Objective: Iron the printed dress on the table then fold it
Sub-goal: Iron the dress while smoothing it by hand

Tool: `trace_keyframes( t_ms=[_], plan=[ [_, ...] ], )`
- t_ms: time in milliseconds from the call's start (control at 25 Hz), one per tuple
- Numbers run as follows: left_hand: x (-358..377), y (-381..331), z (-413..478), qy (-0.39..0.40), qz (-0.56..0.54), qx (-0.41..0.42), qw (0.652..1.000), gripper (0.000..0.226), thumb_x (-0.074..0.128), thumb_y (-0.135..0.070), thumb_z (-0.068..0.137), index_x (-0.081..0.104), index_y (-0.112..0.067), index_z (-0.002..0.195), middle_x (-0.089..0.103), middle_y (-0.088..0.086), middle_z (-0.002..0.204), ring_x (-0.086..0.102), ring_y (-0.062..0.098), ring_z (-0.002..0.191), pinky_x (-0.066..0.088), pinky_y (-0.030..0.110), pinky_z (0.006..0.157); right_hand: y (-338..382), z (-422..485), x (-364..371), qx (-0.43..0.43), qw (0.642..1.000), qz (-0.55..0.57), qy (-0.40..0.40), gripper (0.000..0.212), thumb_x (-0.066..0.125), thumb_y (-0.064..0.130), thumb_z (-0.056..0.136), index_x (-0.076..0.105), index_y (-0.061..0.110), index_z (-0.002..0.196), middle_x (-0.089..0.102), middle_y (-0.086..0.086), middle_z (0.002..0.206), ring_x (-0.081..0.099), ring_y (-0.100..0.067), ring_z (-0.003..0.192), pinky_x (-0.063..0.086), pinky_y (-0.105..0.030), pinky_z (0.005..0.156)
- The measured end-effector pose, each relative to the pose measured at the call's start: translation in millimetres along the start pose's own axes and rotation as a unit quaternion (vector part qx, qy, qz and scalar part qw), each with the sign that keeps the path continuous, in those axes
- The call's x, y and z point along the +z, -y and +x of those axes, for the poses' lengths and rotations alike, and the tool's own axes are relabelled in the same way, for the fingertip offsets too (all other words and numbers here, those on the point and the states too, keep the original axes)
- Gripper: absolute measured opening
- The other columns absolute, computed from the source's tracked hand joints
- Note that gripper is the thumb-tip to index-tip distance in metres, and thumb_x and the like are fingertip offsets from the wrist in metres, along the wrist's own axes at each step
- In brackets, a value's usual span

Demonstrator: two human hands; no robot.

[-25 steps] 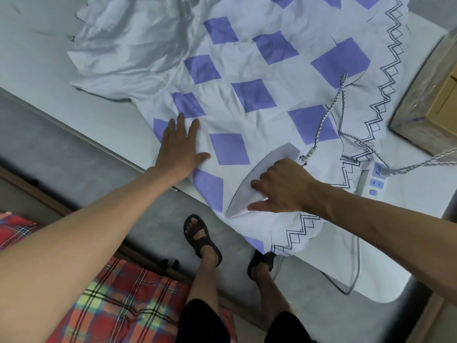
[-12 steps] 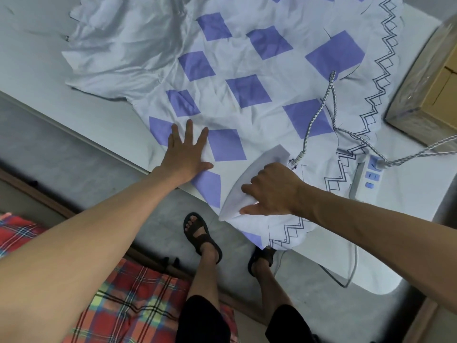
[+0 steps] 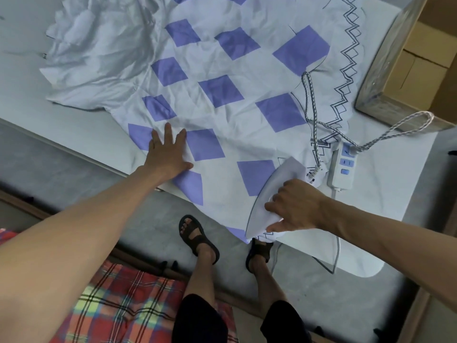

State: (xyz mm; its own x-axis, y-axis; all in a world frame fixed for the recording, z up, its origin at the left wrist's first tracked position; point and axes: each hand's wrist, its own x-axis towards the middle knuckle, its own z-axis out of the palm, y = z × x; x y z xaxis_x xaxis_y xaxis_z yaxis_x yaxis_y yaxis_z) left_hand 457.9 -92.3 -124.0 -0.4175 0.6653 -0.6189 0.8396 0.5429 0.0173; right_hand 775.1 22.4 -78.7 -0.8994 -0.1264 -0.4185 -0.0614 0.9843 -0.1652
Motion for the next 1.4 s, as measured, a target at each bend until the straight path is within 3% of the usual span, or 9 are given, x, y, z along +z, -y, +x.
trace_keyframes(
  t_ms=[120, 280, 400, 480, 680, 840, 1000, 1160, 1400],
  plan=[
    [-6.8, -3.0, 0.3, 0.019, -0.008, -0.019, 1.0, 0.095, 0.066, -0.043, 0.085, 0.004, -0.026, 0.154, -0.005, 0.013, 0.16, 0.005, 0.051, 0.142, 0.019, 0.051, 0.115, -1.8, -13.6, 1.3, 0.002, 0.999, 0.024, 0.035, 0.054, 0.047, 0.071, 0.079, 0.058, 0.021, 0.061, 0.051, -0.001, 0.043, 0.049, -0.025, 0.04, 0.028, -0.028, 0.047],
    [-26.2, -4.8, -11.3, -0.005, -0.131, -0.005, 0.991, 0.067, 0.064, -0.03, 0.088, 0.031, -0.021, 0.146, 0.033, 0.011, 0.146, 0.039, 0.039, 0.13, 0.038, 0.044, 0.103, -9.1, -26.5, -24.1, 0.093, 0.994, 0.059, 0.003, 0.058, 0.045, 0.076, 0.078, 0.057, 0.022, 0.062, 0.055, 0.0, 0.048, 0.056, -0.024, 0.045, 0.02, -0.027, 0.048],
    [-55.8, 6.3, -24.9, -0.057, -0.263, -0.058, 0.961, 0.051, 0.053, -0.015, 0.093, 0.04, -0.018, 0.142, 0.048, 0.008, 0.14, 0.048, 0.03, 0.123, 0.039, 0.035, 0.096, -20.5, -6.6, -70.7, 0.27, 0.954, 0.118, -0.054, 0.06, 0.036, 0.076, 0.084, 0.059, 0.023, 0.099, 0.069, -0.002, 0.085, 0.067, -0.026, 0.08, 0.03, -0.031, 0.058],
    [-75.6, 22.6, -23.8, -0.094, -0.311, -0.093, 0.941, 0.049, 0.049, -0.01, 0.092, 0.044, -0.016, 0.14, 0.055, 0.01, 0.134, 0.052, 0.03, 0.118, 0.041, 0.034, 0.092, -32.9, 26.6, -99.9, 0.341, 0.927, 0.145, -0.065, 0.057, 0.035, 0.067, 0.091, 0.054, 0.017, 0.113, 0.068, -0.008, 0.096, 0.064, -0.03, 0.088, 0.033, -0.033, 0.063],
    [-104.8, 89.4, 23.0, -0.141, -0.265, -0.087, 0.95, 0.053, 0.057, -0.016, 0.091, 0.042, -0.01, 0.141, 0.046, 0.013, 0.143, 0.044, 0.031, 0.13, 0.034, 0.038, 0.105, -48.6, 148.0, -157.0, 0.366, 0.882, 0.276, -0.107, 0.04, 0.04, 0.037, 0.1, 0.043, 0.003, 0.12, 0.062, -0.02, 0.105, 0.059, -0.038, 0.093, 0.036, -0.037, 0.068],
    [-112.9, 130.9, 78.7, -0.134, -0.105, 0.002, 0.985, 0.063, 0.059, -0.023, 0.091, 0.035, -0.005, 0.146, 0.029, 0.025, 0.152, 0.031, 0.04, 0.137, 0.028, 0.046, 0.11, -43.3, 235.4, -186.8, 0.425, 0.832, 0.33, -0.139, 0.034, 0.033, 0.033, 0.102, 0.044, 0.003, 0.116, 0.059, -0.015, 0.098, 0.06, -0.035, 0.092, 0.038, -0.035, 0.067],
    [-105.5, 146.7, 112.1, -0.104, 0.015, 0.081, 0.991, 0.07, 0.045, -0.037, 0.099, 0.008, -0.016, 0.155, 0.005, 0.021, 0.16, 0.012, 0.044, 0.145, 0.019, 0.048, 0.116, -33.1, 299.6, -194.8, 0.466, 0.799, 0.345, -0.158, 0.045, 0.034, 0.029, 0.102, 0.028, 0.013, 0.143, 0.064, -0.015, 0.096, 0.061, -0.036, 0.085, 0.04, -0.036, 0.066],
    [-93.9, 140.3, 122.6, -0.054, -0.004, 0.072, 0.996, 0.071, 0.037, -0.043, 0.101, -0.001, -0.019, 0.155, -0.006, 0.018, 0.161, 0.001, 0.045, 0.146, 0.014, 0.05, 0.118, -30.6, 326.7, -185.1, 0.469, 0.806, 0.321, -0.164, 0.054, 0.035, 0.031, 0.102, 0.015, 0.029, 0.152, 0.065, -0.008, 0.103, 0.063, -0.031, 0.086, 0.033, -0.031, 0.066],
    [-82.9, 128.1, 126.9, -0.069, 0.01, 0.047, 0.996, 0.081, 0.054, -0.044, 0.093, 0.014, -0.008, 0.154, 0.006, 0.034, 0.155, 0.011, 0.059, 0.139, 0.025, 0.062, 0.109, -31.7, 323.6, -171.1, 0.485, 0.81, 0.283, -0.169, 0.056, 0.039, 0.031, 0.1, 0.017, 0.039, 0.151, 0.058, -0.008, 0.085, 0.06, -0.031, 0.067, 0.033, -0.033, 0.055]
  ],
)
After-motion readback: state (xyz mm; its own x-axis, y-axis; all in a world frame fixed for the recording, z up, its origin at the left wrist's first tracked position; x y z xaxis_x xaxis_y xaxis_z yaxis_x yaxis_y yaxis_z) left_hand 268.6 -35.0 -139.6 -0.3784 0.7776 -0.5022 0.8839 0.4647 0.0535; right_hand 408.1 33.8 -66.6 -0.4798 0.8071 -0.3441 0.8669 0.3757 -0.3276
